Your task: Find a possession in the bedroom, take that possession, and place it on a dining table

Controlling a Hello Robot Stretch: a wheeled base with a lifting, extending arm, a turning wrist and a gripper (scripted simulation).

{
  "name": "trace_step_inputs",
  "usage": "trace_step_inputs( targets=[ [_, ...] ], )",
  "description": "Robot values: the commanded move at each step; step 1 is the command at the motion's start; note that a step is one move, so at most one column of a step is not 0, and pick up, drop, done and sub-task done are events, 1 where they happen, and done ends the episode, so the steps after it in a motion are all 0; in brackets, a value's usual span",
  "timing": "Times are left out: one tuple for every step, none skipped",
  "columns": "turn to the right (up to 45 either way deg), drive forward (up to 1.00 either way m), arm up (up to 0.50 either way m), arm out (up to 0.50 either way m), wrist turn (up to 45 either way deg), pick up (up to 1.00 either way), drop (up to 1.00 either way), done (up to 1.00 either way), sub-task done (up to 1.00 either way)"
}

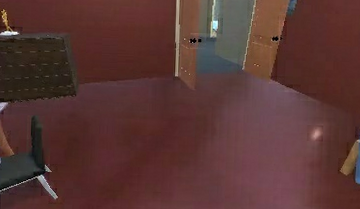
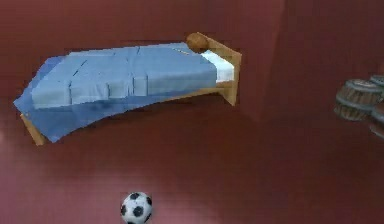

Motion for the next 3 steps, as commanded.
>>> trace_step_inputs(
  targets=[
    [9.0,0.00,0.00,0.00,0.0,0.00,0.00,0.00,0.00],
    [0.0,0.30,0.00,0.00,0.0,0.00,0.00,0.00,0.00],
    [-30.0,0.00,0.00,0.00,0.0,0.00,0.00,0.00,0.00]
  ],
)
